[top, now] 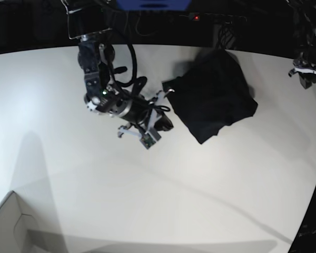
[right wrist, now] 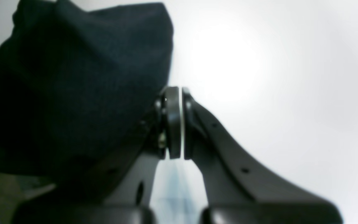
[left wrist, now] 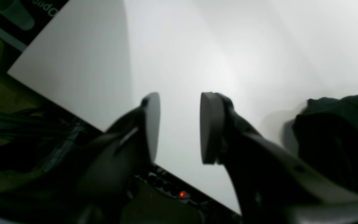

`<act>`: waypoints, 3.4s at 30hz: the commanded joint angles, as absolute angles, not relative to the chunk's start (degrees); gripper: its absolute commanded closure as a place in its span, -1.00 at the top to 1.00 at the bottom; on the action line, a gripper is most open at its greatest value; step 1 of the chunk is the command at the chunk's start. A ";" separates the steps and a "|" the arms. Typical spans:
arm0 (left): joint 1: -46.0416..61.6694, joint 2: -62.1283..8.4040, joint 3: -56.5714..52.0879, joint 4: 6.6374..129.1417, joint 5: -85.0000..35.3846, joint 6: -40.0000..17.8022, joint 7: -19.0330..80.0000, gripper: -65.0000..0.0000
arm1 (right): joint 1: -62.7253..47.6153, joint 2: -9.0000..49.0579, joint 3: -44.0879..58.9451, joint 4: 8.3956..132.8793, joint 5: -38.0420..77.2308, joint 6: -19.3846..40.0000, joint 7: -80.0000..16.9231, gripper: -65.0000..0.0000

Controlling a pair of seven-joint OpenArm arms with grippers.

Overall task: Layout the t-shirt on the table in an organized manner, then fold the t-shirt properly
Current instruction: 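Release the bundle with the right gripper and pull it back, then grasp the bundle edge with the left gripper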

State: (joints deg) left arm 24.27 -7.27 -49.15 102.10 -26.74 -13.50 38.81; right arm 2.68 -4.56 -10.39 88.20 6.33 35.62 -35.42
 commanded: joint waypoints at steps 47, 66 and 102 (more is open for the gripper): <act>27.30 -5.49 -49.36 103.16 -27.38 -13.49 37.58 -0.34 | 8.75 -8.92 -13.85 76.26 7.69 35.65 -25.27 -1.00; 22.64 -2.33 -48.04 99.65 -47.34 -13.49 51.21 0.29 | -2.24 -0.57 -4.00 94.55 7.87 35.91 -25.45 -1.00; 15.34 -1.10 -33.71 80.92 -48.04 -24.84 54.64 0.81 | -8.04 4.44 -3.21 97.54 7.78 35.91 -28.35 -1.00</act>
